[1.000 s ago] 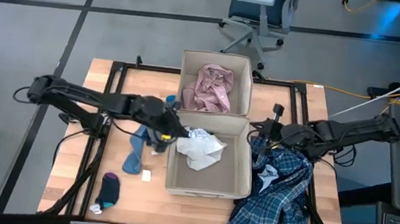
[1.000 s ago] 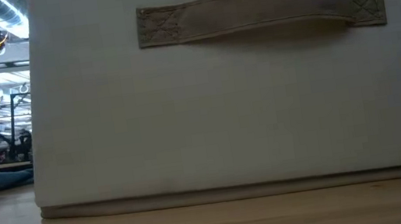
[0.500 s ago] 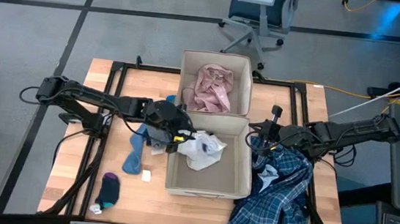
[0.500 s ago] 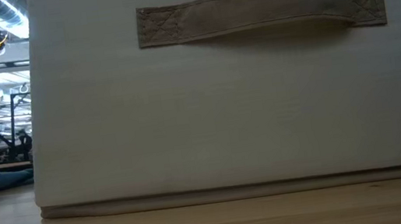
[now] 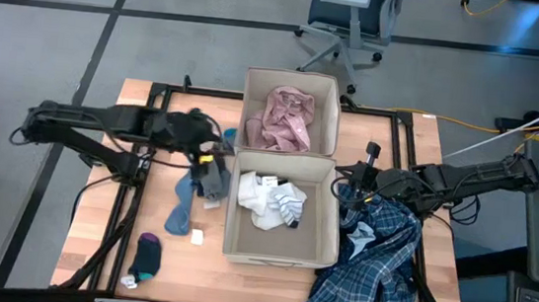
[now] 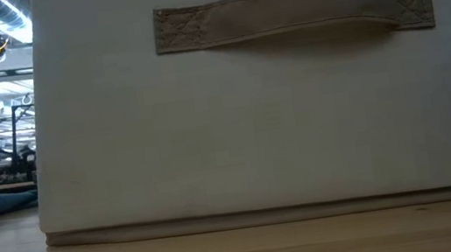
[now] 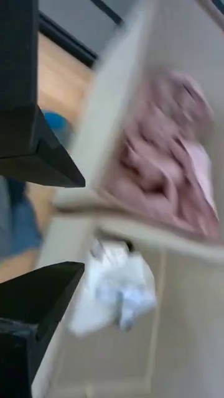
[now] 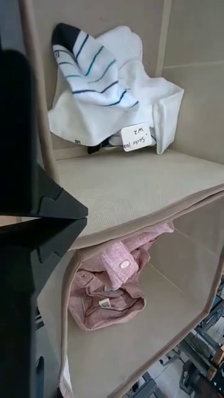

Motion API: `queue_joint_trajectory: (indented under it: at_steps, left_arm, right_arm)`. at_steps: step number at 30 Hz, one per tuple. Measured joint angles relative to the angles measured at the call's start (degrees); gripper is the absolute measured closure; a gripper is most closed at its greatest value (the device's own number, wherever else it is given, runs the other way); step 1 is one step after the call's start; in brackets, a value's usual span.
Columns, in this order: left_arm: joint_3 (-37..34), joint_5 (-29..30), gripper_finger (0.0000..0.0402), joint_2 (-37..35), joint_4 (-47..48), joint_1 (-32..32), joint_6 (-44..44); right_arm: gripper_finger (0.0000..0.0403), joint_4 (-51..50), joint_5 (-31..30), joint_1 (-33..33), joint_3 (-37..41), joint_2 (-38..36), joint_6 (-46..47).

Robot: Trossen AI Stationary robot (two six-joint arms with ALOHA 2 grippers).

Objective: Sort clothes
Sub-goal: Put the gray sock into the top laundry organizer

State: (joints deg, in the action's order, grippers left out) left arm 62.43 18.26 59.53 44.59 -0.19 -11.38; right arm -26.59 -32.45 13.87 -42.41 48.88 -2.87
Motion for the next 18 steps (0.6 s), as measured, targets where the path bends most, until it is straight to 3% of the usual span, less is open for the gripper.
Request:
queue_joint_trajectory:
  at_steps: [6,13,18]
  left_arm:
    - [-8.5,6.6,0.0206,-5.8,2.9,1.2,-7.6]
    - [-18.1,6.2,0.0206,-2.4,2.3,6.3,-9.4]
    - [-21.4,0.2,0.0206,3.4,1.8,10.6,-5.6]
  right_arm:
    - [0.0395,0.0,0.0,0.0,0.0,0.0,0.0]
    - [0.0395,0.2,0.0,0.0,0.0,0.0,0.0]
    - [0.0395,0.2,0.0,0.0,0.0,0.0,0.0]
